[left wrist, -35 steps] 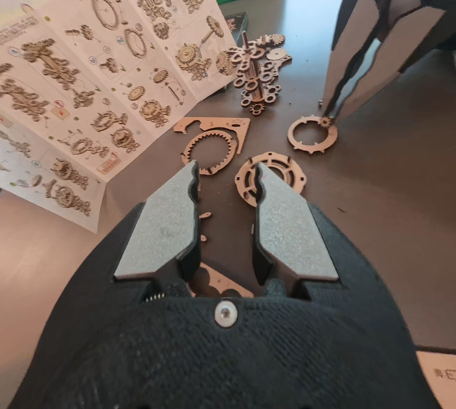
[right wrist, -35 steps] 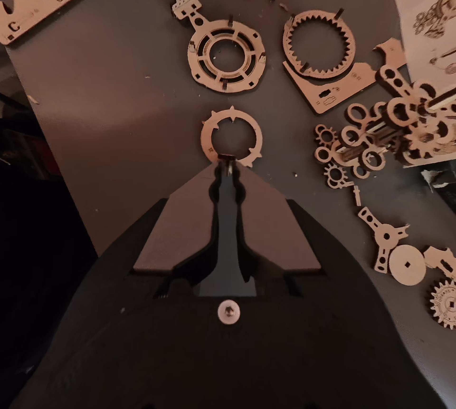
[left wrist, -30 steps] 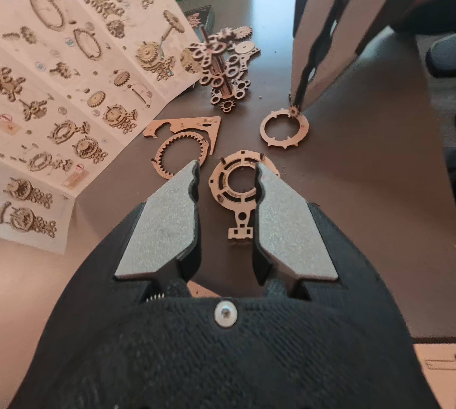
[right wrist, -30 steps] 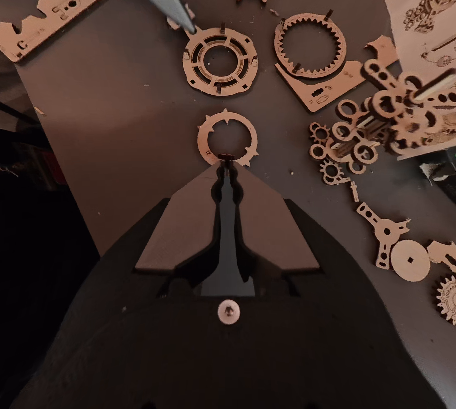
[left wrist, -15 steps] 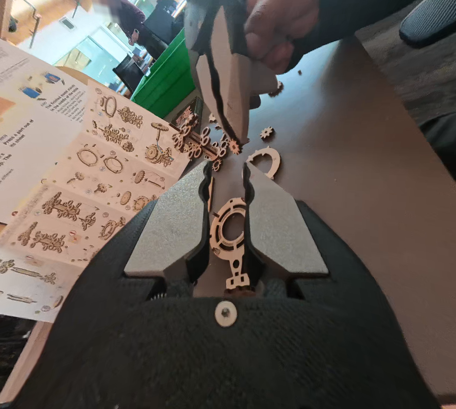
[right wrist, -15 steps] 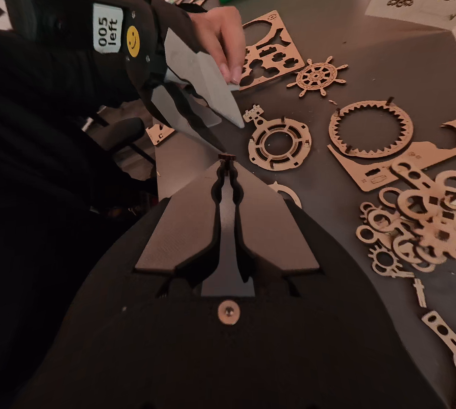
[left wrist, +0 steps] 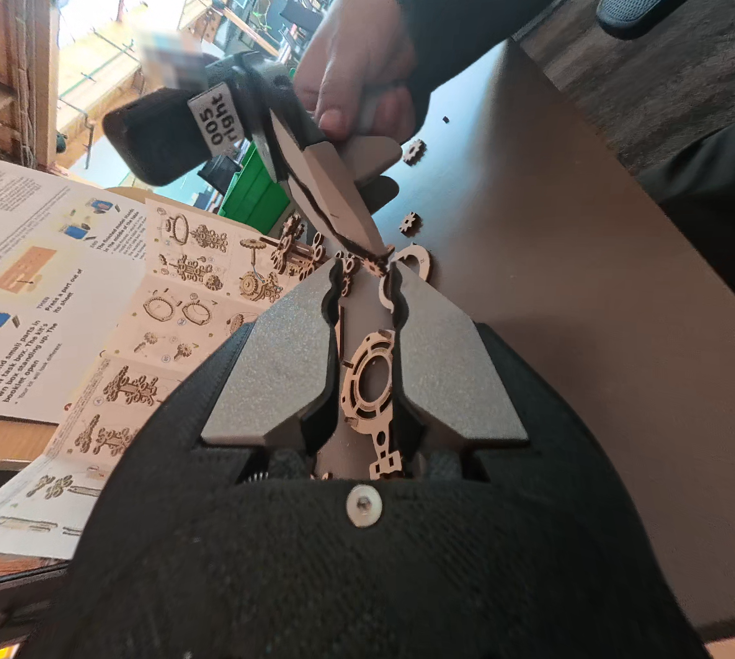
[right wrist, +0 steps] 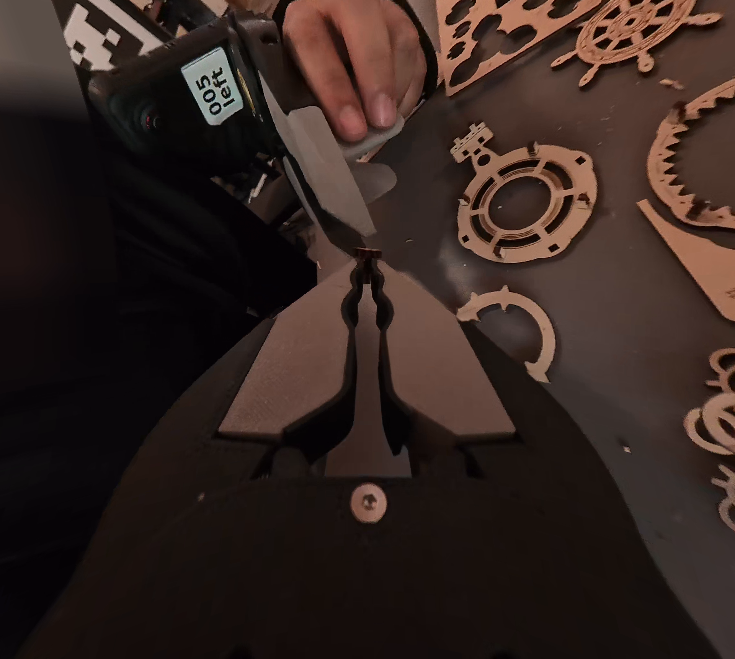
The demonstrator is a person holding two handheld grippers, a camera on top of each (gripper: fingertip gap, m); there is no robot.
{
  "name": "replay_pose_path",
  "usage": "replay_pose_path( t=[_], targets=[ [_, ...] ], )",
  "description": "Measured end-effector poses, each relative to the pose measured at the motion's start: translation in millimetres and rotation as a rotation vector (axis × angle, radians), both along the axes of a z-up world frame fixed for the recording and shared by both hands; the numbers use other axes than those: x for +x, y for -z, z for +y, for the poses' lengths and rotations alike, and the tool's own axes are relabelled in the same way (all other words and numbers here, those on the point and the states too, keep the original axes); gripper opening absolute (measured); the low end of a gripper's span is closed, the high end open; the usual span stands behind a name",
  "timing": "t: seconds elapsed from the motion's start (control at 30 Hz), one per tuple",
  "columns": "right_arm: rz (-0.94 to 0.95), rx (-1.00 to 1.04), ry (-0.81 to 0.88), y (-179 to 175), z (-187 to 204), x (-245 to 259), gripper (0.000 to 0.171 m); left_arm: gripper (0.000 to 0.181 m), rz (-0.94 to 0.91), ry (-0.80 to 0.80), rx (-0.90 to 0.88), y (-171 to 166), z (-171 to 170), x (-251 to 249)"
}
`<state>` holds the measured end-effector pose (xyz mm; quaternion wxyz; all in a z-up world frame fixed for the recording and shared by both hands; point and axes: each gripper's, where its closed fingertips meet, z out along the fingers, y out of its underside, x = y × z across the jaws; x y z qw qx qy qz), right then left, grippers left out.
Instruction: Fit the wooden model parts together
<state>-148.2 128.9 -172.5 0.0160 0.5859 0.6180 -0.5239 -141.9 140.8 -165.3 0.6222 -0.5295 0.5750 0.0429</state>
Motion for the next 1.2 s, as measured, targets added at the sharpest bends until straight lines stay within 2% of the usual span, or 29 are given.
replay_pose_path(
  t=[0.07,0.2,0.27,0.37,0.5,0.6,0.7,0.8,0.97,1.03,1.2],
  targets=[
    [-0.028,0.006,-0.017,2,-2,0,0.0,0.02,0.02,0.01,-0.001,3,-2,1],
    [-0.036,0.002,-0.018,-2,-3,-4,0.0,0.01,0.036,0.025,0.033,0,-6,3],
    [-0.016,-0.002,0.027,-7,4,-8,0.0,0.009,0.038,-0.016,0.054,-4,0,-2],
    [0.064,-0.025,0.089,-23,13,-14,0.011,0.009,-0.029,-0.099,0.035,-14,13,-11],
    [0.207,0.037,0.19,-44,29,-16,0.018,0.009,-0.228,-0.152,-0.123,-26,23,-24],
    [0.277,0.143,0.248,-53,39,-3,0.019,0.009,-0.388,-0.169,-0.359,-21,31,-32],
    [0.256,0.303,0.266,-42,44,21,0.021,0.009,-0.481,-0.164,-0.537,-14,33,-41],
    [0.167,0.486,0.312,-21,57,46,0.022,0.009,-0.597,-0.17,-0.598,-27,38,-59],
    [0.138,0.586,0.264,-5,60,73,0.028,0.009,-0.809,-0.015,-0.705,-56,30,-73],
    [0.147,0.597,0.235,0,61,76,0.029,0.009,-0.836,0.017,-0.761,-54,29,-72],
    [0.072,0.642,0.194,26,67,82,0.03,0.01,-0.773,-0.003,-0.794,-38,29,-65]
  ],
)
